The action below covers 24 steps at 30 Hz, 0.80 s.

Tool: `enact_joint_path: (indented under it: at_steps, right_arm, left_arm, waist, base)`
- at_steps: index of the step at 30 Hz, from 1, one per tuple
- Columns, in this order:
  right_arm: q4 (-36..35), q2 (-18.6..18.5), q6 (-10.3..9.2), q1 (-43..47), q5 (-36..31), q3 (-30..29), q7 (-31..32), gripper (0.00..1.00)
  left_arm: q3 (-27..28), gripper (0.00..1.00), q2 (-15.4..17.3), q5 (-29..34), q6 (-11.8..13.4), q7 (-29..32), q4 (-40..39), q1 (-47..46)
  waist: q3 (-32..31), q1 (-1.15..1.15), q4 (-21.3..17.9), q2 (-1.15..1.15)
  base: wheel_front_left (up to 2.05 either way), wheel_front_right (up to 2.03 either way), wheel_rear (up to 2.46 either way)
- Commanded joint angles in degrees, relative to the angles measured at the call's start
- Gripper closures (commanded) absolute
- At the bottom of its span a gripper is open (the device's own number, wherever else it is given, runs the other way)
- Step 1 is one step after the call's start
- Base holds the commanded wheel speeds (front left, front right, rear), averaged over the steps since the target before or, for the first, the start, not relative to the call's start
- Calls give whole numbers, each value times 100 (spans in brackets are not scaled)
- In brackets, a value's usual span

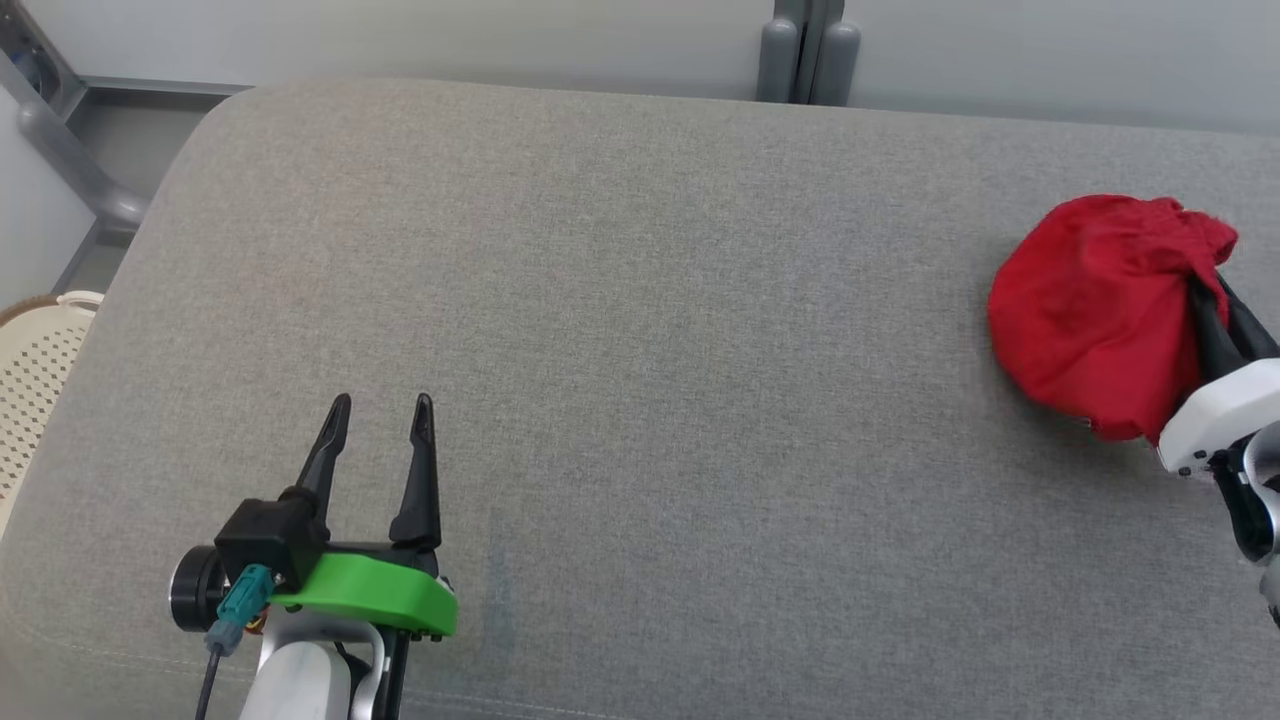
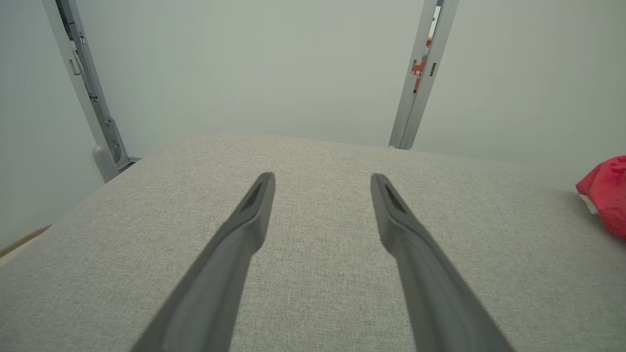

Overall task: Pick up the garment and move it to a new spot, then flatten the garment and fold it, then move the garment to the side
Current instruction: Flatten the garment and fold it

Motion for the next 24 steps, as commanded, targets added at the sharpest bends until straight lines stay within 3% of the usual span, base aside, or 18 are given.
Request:
enact_joint_path:
  at_steps: [1,12,24]
  right_arm:
    - [-194,14,-10,56,-102,29,-24,100]
    - [-1363,618,-10,289,-487,762,593,100]
    - [-1023,1582,-10,545,-485,2021,608,100]
  left_arm:
    - [26,0,6,-22,-2,-13,17,108]
    - [-78,0,6,-129,-7,-13,30,219]
    - [-224,0,6,-251,75,-13,9,187]
  waist:
    - [-86,0,-29,0]
    - [-189,0,209,0]
    - [-46,0,462,0]
  base:
    - [0,0,0]
    - [0,0,0]
    - [0,0,0]
